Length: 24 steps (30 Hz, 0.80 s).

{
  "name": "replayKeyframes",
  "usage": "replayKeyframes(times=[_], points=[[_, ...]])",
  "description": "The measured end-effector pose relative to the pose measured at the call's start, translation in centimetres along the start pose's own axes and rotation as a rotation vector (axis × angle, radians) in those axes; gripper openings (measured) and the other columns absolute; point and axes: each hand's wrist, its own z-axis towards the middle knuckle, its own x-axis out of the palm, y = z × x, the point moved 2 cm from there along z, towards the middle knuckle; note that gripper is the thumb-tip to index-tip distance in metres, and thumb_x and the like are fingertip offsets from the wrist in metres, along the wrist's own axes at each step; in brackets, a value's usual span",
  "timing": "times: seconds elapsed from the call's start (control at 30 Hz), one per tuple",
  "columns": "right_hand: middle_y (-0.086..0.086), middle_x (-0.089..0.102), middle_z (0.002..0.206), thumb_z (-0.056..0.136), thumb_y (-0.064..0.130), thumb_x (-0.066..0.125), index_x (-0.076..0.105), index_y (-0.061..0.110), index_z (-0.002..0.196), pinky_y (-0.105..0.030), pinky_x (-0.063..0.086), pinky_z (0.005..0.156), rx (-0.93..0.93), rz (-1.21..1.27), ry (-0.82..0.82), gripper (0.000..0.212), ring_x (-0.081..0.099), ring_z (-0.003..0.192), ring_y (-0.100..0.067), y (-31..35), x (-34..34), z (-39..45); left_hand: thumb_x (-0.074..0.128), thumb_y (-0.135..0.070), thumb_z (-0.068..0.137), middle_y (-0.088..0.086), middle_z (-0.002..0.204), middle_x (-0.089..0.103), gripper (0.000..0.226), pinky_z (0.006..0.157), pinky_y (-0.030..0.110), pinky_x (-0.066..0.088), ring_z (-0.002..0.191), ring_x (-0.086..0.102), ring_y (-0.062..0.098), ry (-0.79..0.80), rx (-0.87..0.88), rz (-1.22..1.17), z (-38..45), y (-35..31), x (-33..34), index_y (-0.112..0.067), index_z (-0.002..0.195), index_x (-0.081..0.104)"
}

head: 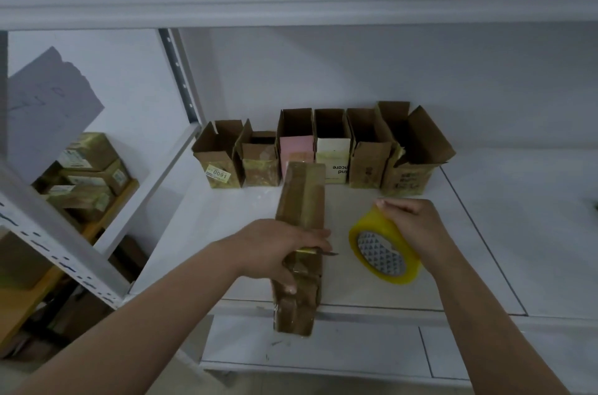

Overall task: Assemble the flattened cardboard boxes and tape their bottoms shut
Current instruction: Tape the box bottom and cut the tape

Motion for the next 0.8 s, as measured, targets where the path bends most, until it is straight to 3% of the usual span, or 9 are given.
replayKeyframes(times=[0.17, 0.23, 0.3, 0.33, 0.4, 0.5, 0.6, 0.73, 0.8], points=[[0.009, 0.071, 0.109, 0.093, 0.027, 0.064, 0.075, 0.030, 0.104, -0.037, 0.050, 0.098, -0.066, -0.049, 0.066, 0.016, 0.062, 0.104, -0.009, 1.2, 0.8, -0.9, 0.076, -0.036, 0.079, -0.031, 0.154, 0.015, 0.082, 0.098, 0.020, 0.032, 0.138, 0.033, 0.001, -0.068, 0.010, -0.086, 0.1, 0.9, 0.8, -0.043, 0.147, 0.031], [0.011, 0.071, 0.109, 0.093, 0.027, 0.064, 0.076, 0.031, 0.104, -0.034, 0.049, 0.098, -0.084, -0.070, 0.085, 0.016, 0.061, 0.103, -0.005, 1.5, 0.7, -1.4, 0.077, -0.048, 0.073, -0.026, 0.155, 0.022, 0.084, 0.103, 0.019, 0.030, 0.137, 0.031, -0.001, -0.122, 0.008, -0.148, -0.2, 0.9, 0.5, -0.041, 0.146, 0.036], [0.014, 0.071, 0.107, 0.093, 0.028, 0.063, 0.076, 0.033, 0.101, -0.032, 0.048, 0.098, -0.098, -0.073, 0.088, 0.015, 0.060, 0.103, -0.003, 1.9, 0.5, -1.9, 0.073, -0.061, 0.069, -0.019, 0.150, 0.037, 0.082, 0.109, 0.024, 0.034, 0.133, 0.039, 0.000, -0.283, -0.035, -0.296, -0.4, 0.3, -0.5, -0.037, 0.142, 0.044], [0.015, 0.070, 0.107, 0.093, 0.029, 0.063, 0.076, 0.035, 0.099, -0.032, 0.047, 0.098, -0.107, -0.075, 0.088, 0.015, 0.060, 0.103, -0.003, 2.1, 0.4, -2.1, 0.071, -0.062, 0.072, -0.017, 0.140, 0.049, 0.075, 0.105, 0.026, 0.041, 0.124, 0.048, 0.000, -0.401, -0.081, -0.399, -0.4, -0.1, -1.0, -0.034, 0.138, 0.050], [0.018, 0.070, 0.106, 0.092, 0.032, 0.064, 0.074, 0.042, 0.093, -0.032, 0.047, 0.099, -0.128, -0.091, 0.094, 0.015, 0.060, 0.103, -0.002, 2.5, 0.3, -2.6, 0.067, -0.057, 0.081, -0.019, 0.106, 0.063, 0.056, 0.083, 0.019, 0.049, 0.094, 0.059, -0.002, -0.608, -0.231, -0.588, 0.1, -1.2, -1.9, -0.028, 0.128, 0.059], [0.024, 0.068, 0.095, 0.090, 0.038, 0.065, 0.072, 0.051, 0.081, -0.036, 0.048, 0.099, -0.169, -0.146, 0.089, 0.018, 0.062, 0.103, -0.006, 3.2, 0.3, -3.1, 0.055, -0.074, 0.072, -0.009, 0.096, 0.063, 0.066, 0.071, 0.021, 0.045, 0.086, 0.058, 0.005, -0.601, -0.352, -0.764, 2.2, -3.0, -2.9, -0.021, 0.111, 0.062], [0.015, 0.071, 0.091, 0.094, 0.035, 0.061, 0.073, 0.045, 0.091, -0.038, 0.052, 0.092, -0.203, -0.211, 0.092, 0.016, 0.065, 0.095, -0.008, 4.0, 0.2, -3.8, 0.054, -0.077, 0.068, -0.005, 0.078, 0.062, 0.064, 0.063, 0.023, 0.042, 0.075, 0.058, 0.008, -0.540, -0.319, -0.855, 4.0, -4.5, -3.3, -0.016, 0.087, 0.062], [-0.010, 0.072, 0.079, 0.094, 0.030, 0.061, 0.076, 0.031, 0.077, -0.035, 0.050, 0.074, -0.226, -0.186, 0.083, 0.023, 0.068, 0.081, -0.027, 4.5, -0.1, -4.6, 0.072, -0.049, 0.079, 0.005, 0.074, 0.064, 0.045, 0.063, 0.028, 0.045, 0.067, 0.058, 0.012, -0.624, -0.281, -0.867, 4.9, -5.1, -3.5, -0.005, 0.082, 0.067], [-0.022, 0.070, 0.088, 0.095, 0.031, 0.059, 0.078, 0.019, 0.082, -0.038, 0.052, 0.075, -0.197, -0.163, 0.093, 0.026, 0.065, 0.088, -0.036, 4.3, -0.3, -4.7, 0.074, -0.041, 0.081, 0.005, 0.072, 0.066, 0.035, 0.064, 0.029, 0.046, 0.065, 0.058, 0.011, -0.630, -0.255, -0.870, 4.9, -5.1, -3.6, -0.007, 0.078, 0.066]])
